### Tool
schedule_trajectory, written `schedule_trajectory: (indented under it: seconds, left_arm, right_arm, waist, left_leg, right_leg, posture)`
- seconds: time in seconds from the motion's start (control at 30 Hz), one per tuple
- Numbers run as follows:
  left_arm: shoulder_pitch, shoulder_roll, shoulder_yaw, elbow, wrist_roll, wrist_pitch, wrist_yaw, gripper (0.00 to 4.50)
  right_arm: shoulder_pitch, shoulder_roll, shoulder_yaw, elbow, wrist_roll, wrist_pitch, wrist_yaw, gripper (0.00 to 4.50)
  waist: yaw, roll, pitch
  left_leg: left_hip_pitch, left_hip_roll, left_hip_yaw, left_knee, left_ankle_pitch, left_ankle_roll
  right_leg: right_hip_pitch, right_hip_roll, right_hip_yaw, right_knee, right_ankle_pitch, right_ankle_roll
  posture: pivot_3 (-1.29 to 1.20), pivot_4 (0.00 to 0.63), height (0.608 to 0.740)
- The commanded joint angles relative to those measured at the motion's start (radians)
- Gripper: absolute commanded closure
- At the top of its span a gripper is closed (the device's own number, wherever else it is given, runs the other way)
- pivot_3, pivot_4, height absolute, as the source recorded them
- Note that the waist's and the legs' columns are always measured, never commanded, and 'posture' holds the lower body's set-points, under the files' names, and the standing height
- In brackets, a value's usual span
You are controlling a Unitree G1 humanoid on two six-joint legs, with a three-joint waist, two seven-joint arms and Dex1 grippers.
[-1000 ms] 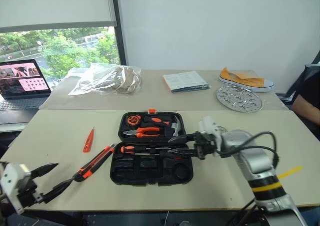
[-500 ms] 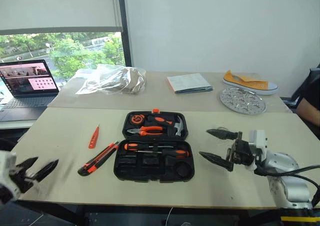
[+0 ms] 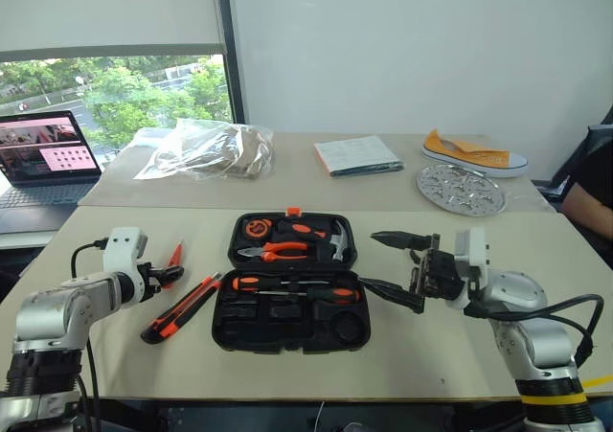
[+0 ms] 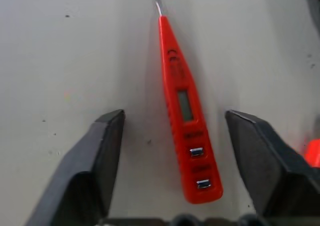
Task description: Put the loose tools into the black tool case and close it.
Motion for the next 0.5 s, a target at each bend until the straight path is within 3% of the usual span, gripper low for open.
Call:
schedule_trajectory:
  seconds: [0.03,0.17,0.27,0.33,0.43,0.5]
  left_arm:
    - [-0.004,-0.024,-0.004,0.000,0.008,0.014,-0.011,2.75]
    - [0.019,-0.013,0.049,0.016,0.010,-0.056,-0.060,4.05]
    - [0.027,0.006,0.121,0.021,-0.029,-0.199,-0.197,4.05]
    - [0.039,0.029,0.137,0.018,-0.050,-0.338,-0.372,4.05]
    - [0.061,0.064,0.104,-0.004,-0.071,-0.556,-0.695,4.05]
    - [0.057,0.111,0.028,-0.025,-0.077,-0.589,-0.882,4.05]
  right_arm:
    - [0.013,-0.013,-0.023,-0.059,0.025,0.005,-0.018,0.00]
    - [0.024,-0.022,-0.029,-0.076,0.031,0.011,-0.030,0.00]
    - [0.040,-0.034,-0.038,-0.090,0.033,0.014,-0.033,0.00]
    - [0.054,-0.045,-0.044,-0.101,0.039,0.015,-0.034,0.00]
    - [0.082,-0.067,-0.055,-0.114,0.044,0.016,-0.028,0.00]
    - [0.103,-0.085,-0.064,-0.121,0.048,0.017,-0.021,0.00]
  waist:
    - [0.002,0.000,0.000]
    - [0.007,0.000,0.000]
    - [0.006,0.000,0.000]
    - [0.006,-0.001,0.000]
    - [0.006,-0.001,0.001]
    - [0.009,-0.001,0.001]
  left_leg:
    - [0.000,0.000,0.000,0.000,0.000,0.000]
    - [0.002,-0.001,0.000,0.002,0.000,0.000]
    - [0.002,-0.001,0.000,0.002,0.000,0.000]
    - [0.002,0.000,0.000,0.002,0.000,0.000]
    - [0.001,0.000,0.000,0.002,0.000,0.000]
    - [0.000,0.000,0.001,0.002,0.000,0.000]
  right_leg:
    - [0.000,-0.001,0.000,0.000,0.000,0.000]
    - [0.001,-0.002,0.002,0.004,0.000,0.000]
    - [0.001,-0.002,0.002,0.004,0.000,0.000]
    - [0.000,-0.002,0.001,0.004,0.000,0.000]
    - [0.000,-0.002,0.000,0.004,0.000,0.000]
    - [0.000,-0.002,-0.001,0.003,0.000,0.000]
  posture:
    - [0.00,0.150,0.740]
    - [0.00,0.150,0.740]
    - [0.00,0.150,0.740]
    - [0.00,0.150,0.740]
    - [0.00,0.150,0.740]
    - [0.00,0.150,0.740]
